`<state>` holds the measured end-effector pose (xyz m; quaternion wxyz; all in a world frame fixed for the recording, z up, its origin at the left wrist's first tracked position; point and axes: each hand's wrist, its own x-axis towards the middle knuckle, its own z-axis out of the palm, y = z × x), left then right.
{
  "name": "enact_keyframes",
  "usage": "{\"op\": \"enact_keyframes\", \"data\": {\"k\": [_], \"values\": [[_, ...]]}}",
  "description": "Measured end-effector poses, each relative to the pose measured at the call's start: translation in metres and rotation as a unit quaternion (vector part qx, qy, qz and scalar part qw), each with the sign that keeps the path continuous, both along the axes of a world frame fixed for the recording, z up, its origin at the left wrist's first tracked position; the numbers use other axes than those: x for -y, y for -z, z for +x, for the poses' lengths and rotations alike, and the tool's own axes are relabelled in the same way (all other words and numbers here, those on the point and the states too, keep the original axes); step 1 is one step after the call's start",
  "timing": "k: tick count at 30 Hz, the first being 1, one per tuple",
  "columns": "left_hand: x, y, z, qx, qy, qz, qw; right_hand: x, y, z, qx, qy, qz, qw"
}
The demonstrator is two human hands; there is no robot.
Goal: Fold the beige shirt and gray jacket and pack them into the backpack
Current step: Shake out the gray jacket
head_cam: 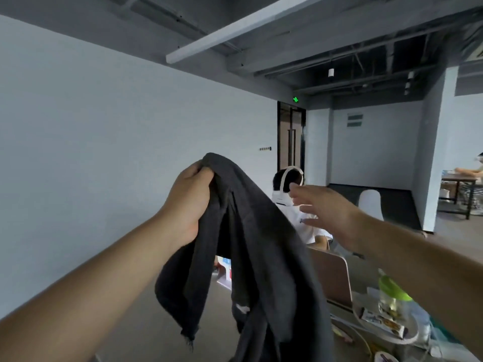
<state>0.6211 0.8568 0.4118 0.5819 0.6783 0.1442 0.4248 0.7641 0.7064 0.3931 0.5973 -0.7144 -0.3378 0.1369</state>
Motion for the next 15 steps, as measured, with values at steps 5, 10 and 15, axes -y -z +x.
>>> {"op": "enact_keyframes", "data": {"k": [5,10,15], "values": [[-0.014,0.009,0.056,-0.032,0.056,0.020,0.998,-0.024,0.059,-0.015,0.075,-0.070,-0.093,0.990],[-0.065,0.005,0.096,-0.049,0.091,0.021,0.994,-0.089,0.085,-0.025,0.222,0.113,-0.136,0.959],[-0.164,0.003,0.107,-0.038,-0.023,0.225,0.973,-0.156,0.083,0.015,0.282,0.222,-0.186,0.915]]}}
